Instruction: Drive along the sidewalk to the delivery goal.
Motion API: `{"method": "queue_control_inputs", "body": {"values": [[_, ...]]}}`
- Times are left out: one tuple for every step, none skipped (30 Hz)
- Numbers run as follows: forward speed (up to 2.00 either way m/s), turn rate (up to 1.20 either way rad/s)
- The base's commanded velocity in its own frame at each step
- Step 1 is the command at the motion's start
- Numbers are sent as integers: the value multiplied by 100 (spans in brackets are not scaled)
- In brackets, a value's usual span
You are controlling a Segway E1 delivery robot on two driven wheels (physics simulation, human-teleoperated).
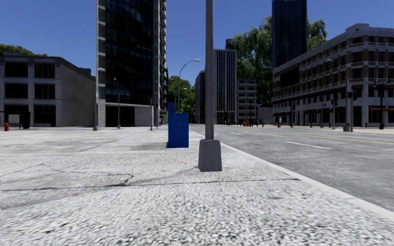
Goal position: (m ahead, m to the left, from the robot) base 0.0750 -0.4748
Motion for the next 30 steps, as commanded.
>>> {"method": "queue_control_inputs", "body": {"values": [[0,0],[0,0],[0,0],[0,0],[0,0],[0,0],[0,0],[0,0],[0,0],[0,0],[0,0],[0,0],[0,0],[0,0],[0,0],[0,0],[0,0],[0,0],[0,0],[0,0],[0,0],[0,0],[0,0],[0,0],[0,0],[0,0],[0,0],[0,0],[0,0],[0,0]]}}
